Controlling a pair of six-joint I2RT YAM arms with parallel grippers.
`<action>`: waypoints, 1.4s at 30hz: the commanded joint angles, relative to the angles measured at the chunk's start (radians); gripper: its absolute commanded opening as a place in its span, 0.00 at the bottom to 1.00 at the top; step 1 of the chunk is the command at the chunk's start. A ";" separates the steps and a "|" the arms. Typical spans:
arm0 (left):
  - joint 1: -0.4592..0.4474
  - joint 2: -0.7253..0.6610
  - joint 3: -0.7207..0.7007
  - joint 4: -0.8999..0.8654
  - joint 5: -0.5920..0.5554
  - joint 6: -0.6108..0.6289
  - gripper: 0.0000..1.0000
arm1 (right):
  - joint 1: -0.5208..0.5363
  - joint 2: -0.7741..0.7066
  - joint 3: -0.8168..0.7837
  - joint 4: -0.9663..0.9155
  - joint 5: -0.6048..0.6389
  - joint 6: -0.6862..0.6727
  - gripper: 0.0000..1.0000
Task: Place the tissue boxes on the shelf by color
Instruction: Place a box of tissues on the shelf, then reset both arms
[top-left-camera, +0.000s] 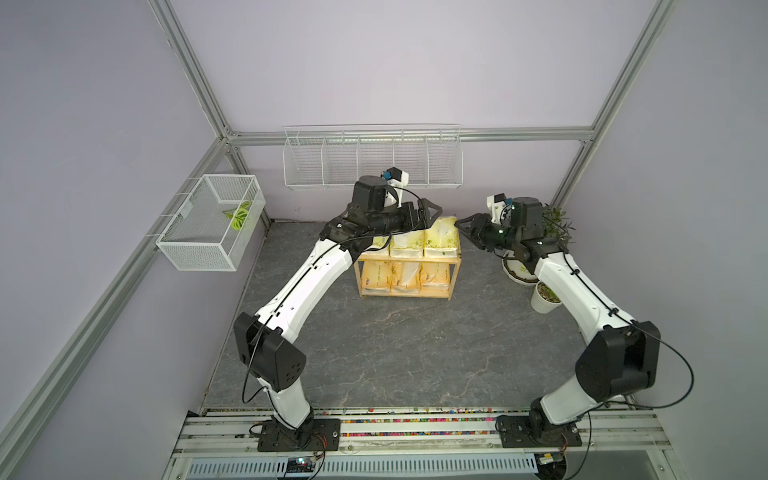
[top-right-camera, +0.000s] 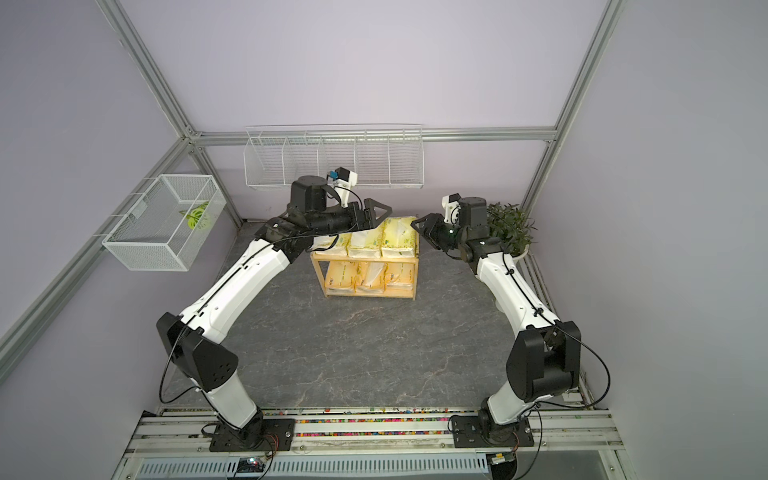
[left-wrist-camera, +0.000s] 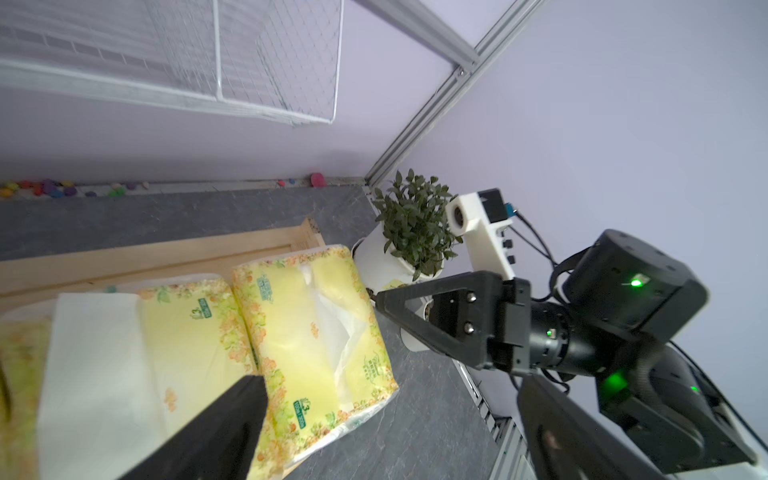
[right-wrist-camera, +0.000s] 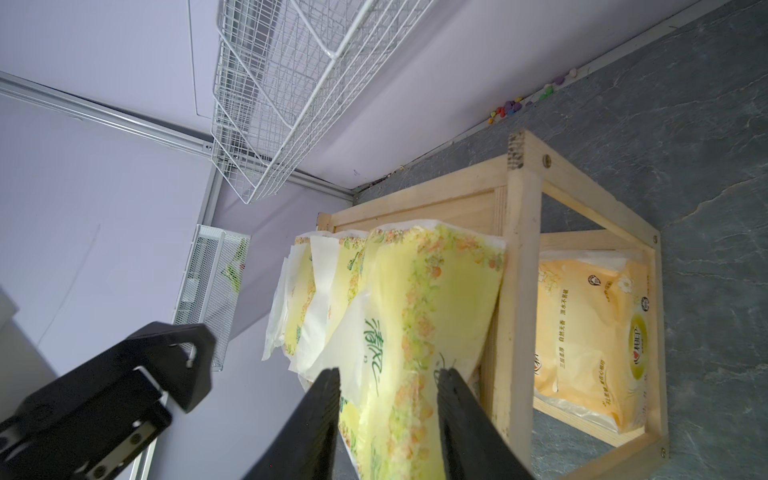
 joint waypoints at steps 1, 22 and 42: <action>0.005 -0.061 -0.029 -0.005 -0.065 0.025 1.00 | 0.006 0.032 0.034 0.002 -0.019 -0.004 0.44; 0.008 -0.254 -0.220 0.014 -0.134 0.010 1.00 | 0.008 0.008 0.099 -0.093 0.034 -0.079 0.67; 0.045 -0.565 -0.509 -0.061 -0.776 0.240 1.00 | -0.096 -0.384 -0.138 -0.325 0.270 -0.378 0.80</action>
